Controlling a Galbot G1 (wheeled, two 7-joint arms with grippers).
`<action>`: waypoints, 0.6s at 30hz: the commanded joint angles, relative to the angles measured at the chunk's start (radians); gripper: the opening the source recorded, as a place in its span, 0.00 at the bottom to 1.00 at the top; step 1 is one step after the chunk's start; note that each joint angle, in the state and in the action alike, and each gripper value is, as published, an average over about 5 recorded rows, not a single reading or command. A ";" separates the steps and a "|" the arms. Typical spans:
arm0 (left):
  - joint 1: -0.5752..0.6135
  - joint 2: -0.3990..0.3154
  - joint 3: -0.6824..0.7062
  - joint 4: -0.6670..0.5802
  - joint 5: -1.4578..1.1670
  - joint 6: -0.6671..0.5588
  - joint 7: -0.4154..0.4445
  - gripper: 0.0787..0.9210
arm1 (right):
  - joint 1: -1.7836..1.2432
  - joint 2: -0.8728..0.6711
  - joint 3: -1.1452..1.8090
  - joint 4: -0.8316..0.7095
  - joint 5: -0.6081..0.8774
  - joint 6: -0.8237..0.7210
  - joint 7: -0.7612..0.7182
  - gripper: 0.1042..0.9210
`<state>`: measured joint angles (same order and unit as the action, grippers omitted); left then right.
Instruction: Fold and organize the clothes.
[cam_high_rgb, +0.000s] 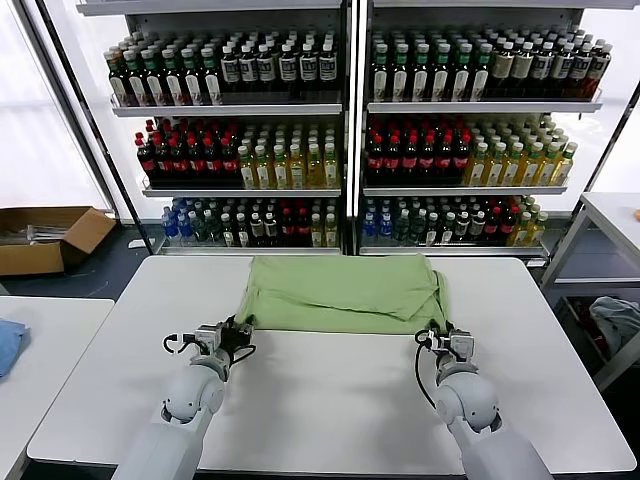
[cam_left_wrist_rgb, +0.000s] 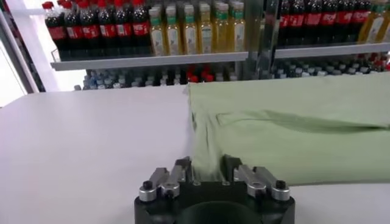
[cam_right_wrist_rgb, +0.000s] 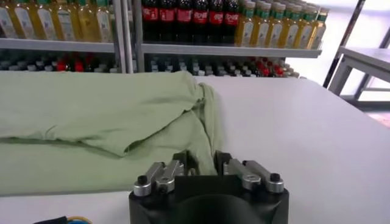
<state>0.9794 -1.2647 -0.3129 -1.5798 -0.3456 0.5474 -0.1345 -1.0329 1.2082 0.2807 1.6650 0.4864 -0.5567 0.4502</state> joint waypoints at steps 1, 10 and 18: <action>0.070 0.003 -0.009 -0.052 0.005 0.007 0.000 0.08 | -0.032 0.005 0.001 0.043 0.003 -0.005 -0.003 0.04; 0.233 0.017 -0.055 -0.301 0.032 -0.012 -0.013 0.01 | -0.194 -0.013 0.024 0.375 -0.054 -0.021 0.028 0.04; 0.633 0.058 -0.125 -0.655 0.097 -0.032 -0.023 0.01 | -0.527 -0.037 0.062 0.597 -0.143 -0.014 0.099 0.04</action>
<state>1.2015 -1.2367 -0.3751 -1.8312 -0.3029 0.5342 -0.1491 -1.3321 1.1761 0.3271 2.0538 0.4009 -0.5710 0.5125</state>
